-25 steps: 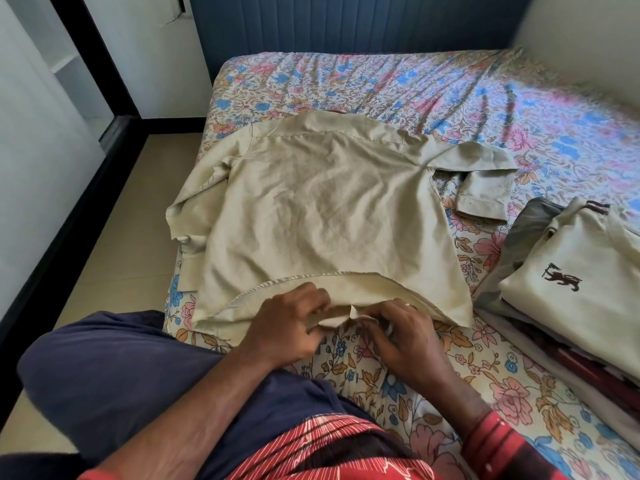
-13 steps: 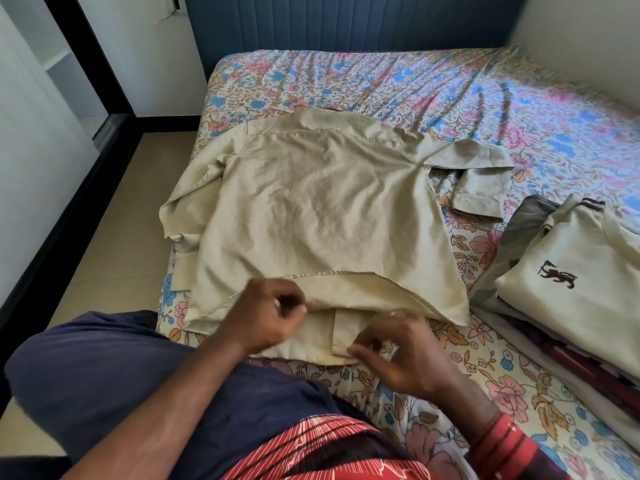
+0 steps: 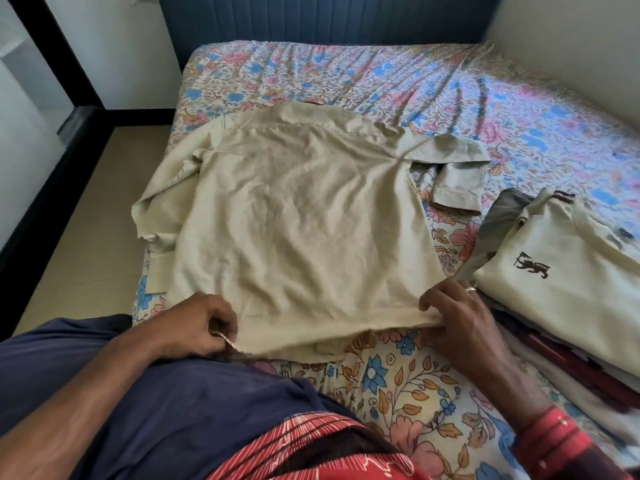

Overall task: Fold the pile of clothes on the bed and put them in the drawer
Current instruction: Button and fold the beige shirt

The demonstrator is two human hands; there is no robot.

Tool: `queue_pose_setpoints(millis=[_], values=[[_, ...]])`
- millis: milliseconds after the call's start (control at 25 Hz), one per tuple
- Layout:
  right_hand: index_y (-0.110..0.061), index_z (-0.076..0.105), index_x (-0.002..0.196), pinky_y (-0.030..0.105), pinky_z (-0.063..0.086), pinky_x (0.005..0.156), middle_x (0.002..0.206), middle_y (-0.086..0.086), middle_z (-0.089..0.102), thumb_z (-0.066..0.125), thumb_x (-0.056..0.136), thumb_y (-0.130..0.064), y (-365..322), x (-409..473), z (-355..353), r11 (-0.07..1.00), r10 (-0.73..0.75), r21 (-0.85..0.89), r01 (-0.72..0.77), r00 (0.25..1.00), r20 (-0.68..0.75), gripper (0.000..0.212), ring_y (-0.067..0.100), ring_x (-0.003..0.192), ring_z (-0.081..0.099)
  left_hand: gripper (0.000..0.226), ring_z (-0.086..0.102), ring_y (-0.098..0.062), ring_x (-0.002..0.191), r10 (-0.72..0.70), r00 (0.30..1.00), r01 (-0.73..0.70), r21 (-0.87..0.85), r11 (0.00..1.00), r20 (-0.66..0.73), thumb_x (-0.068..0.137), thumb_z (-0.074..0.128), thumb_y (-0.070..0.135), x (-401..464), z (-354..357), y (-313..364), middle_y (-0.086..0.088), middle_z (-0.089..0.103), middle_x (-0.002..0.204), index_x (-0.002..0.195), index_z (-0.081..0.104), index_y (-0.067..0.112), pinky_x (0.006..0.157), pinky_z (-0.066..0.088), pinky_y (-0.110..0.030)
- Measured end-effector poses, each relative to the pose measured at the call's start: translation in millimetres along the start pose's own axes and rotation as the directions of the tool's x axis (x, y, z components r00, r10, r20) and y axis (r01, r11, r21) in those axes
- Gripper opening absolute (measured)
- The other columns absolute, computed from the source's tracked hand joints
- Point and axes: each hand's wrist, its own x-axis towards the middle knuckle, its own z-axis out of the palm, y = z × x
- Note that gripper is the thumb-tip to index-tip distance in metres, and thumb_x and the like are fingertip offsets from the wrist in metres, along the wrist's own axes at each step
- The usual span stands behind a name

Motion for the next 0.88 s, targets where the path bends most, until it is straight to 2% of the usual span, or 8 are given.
queue_pose_setpoints(millis=[80,160,280,360,480,600,720,880], values=[[-0.011,0.067,0.106,0.033,0.045,0.073,0.113,0.009,0.06,0.096,0.06,-0.014,1,-14,7,0.99,0.138,0.015,-0.137,0.985,-0.103,0.055,0.03,0.093,0.058,0.012,0.069,-0.006,0.08,0.007,1.0,-0.006,-0.061,0.998,0.013,0.074,0.088,0.035,-2,-5,3,0.014,0.073,0.081,0.076,0.077,0.029,0.075,0.055,-0.023],[-0.01,0.061,0.114,0.031,0.043,0.068,0.11,0.011,0.06,0.093,0.065,-0.021,2,-23,10,0.971,0.238,0.027,-0.236,0.958,-0.162,0.06,0.032,0.085,0.06,0.018,0.068,-0.008,0.07,-0.021,0.983,-0.012,-0.174,0.985,-0.183,0.075,0.082,0.042,2,-6,7,0.008,0.073,0.072,0.073,0.077,0.025,0.068,0.054,-0.026],[-0.016,0.055,0.117,0.025,0.034,0.053,0.081,0.002,0.063,0.088,0.074,-0.021,6,-29,7,0.959,0.283,0.071,-0.275,0.94,-0.189,0.055,0.02,0.061,0.052,0.024,0.061,-0.016,0.064,-0.185,0.764,0.134,-0.129,0.983,-0.618,0.079,0.087,0.029,7,-8,-8,0.001,0.065,0.067,0.07,0.066,0.022,0.062,0.048,-0.03],[-0.012,0.058,0.116,0.023,0.028,0.051,0.07,0.001,0.062,0.086,0.075,-0.009,7,-32,2,0.965,0.26,0.048,-0.256,0.939,-0.223,0.05,0.018,0.053,0.048,0.037,0.062,-0.027,0.081,-0.298,0.639,0.362,-0.065,0.93,-0.709,0.076,0.087,0.04,2,-9,-24,-0.005,0.064,0.087,0.086,0.06,0.017,0.068,0.051,-0.038],[-0.004,0.064,0.109,0.015,0.022,0.051,0.062,0.001,0.059,0.08,0.075,0.005,3,-40,-10,0.964,0.263,0.031,-0.263,0.938,-0.228,0.039,0.015,0.045,0.042,0.064,0.062,-0.034,0.092,-0.562,0.583,0.576,-0.19,0.795,-0.587,0.071,0.084,0.061,-7,-8,-33,-0.008,0.063,0.099,0.101,0.057,0.012,0.074,0.051,-0.042],[-0.01,0.065,0.105,0.01,0.018,0.047,0.06,-0.003,0.059,0.072,0.085,-0.001,-1,-47,-23,0.921,0.387,-0.005,-0.389,0.919,-0.077,0.023,0.001,0.043,0.032,0.047,0.062,-0.028,0.068,-0.621,0.619,0.495,-0.375,0.784,-0.481,0.076,0.087,0.046,-8,-3,-34,-0.008,0.066,0.075,0.079,0.059,0.007,0.061,0.049,-0.034],[-0.022,0.062,0.107,0.014,0.025,0.043,0.064,-0.014,0.053,0.061,0.096,-0.02,-5,-51,-35,0.885,0.459,-0.136,-0.445,0.884,0.094,0.01,-0.002,0.047,0.042,0.045,0.046,-0.02,0.046,-0.659,0.656,0.444,-0.517,0.731,-0.368,0.084,0.084,0.022,-10,-4,-38,-0.006,0.051,0.051,0.059,0.048,0.01,0.05,0.036,-0.026],[-0.027,0.061,0.103,0.022,0.042,0.047,0.065,-0.012,0.061,0.066,0.089,-0.022,-37,-16,-45,0.921,0.387,-0.016,-0.388,0.914,0.124,0.015,0.006,0.054,0.058,0.043,0.046,-0.02,0.049,-0.661,0.637,0.463,-0.489,0.739,-0.396,0.083,0.083,0.028,-8,-1,-39,-0.006,0.049,0.054,0.062,0.048,0.013,0.052,0.036,-0.026]])
